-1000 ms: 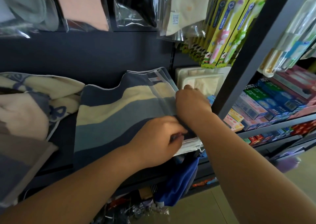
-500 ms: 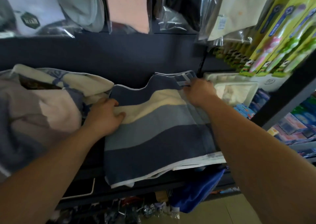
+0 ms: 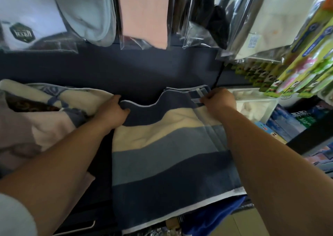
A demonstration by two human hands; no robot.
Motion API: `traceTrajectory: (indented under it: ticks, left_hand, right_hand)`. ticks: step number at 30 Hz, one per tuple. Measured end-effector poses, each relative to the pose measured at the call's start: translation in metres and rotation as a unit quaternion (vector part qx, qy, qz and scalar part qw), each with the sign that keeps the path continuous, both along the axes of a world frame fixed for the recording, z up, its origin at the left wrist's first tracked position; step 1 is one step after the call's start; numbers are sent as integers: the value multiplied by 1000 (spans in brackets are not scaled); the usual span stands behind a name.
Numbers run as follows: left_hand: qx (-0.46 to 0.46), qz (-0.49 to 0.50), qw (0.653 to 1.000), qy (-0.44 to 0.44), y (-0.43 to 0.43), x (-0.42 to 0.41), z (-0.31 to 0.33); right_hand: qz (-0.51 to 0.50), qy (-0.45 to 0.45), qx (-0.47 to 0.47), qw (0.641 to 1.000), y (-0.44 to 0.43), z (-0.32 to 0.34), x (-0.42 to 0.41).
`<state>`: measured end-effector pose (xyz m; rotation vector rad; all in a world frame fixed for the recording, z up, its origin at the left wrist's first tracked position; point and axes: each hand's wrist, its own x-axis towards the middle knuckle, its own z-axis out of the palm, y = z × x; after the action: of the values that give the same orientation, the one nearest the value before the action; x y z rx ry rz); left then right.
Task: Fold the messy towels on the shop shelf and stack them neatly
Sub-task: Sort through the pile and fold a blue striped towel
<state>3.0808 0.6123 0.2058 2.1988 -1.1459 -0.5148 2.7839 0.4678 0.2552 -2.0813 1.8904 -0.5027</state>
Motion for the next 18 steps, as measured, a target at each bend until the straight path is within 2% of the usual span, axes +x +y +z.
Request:
traceTrajectory:
  ticks: [6, 13, 18]
  left_hand:
    - [-37, -8, 999, 30, -1, 6, -7]
    - [-82, 21, 996, 21, -4, 3, -3]
    - [-82, 28, 995, -44, -9, 3, 7]
  right_hand:
    - [-14, 12, 36, 999, -7, -4, 3]
    - [-13, -19, -2, 1000, -11, 6, -6]
    - [-19, 38, 9, 999, -20, 9, -14]
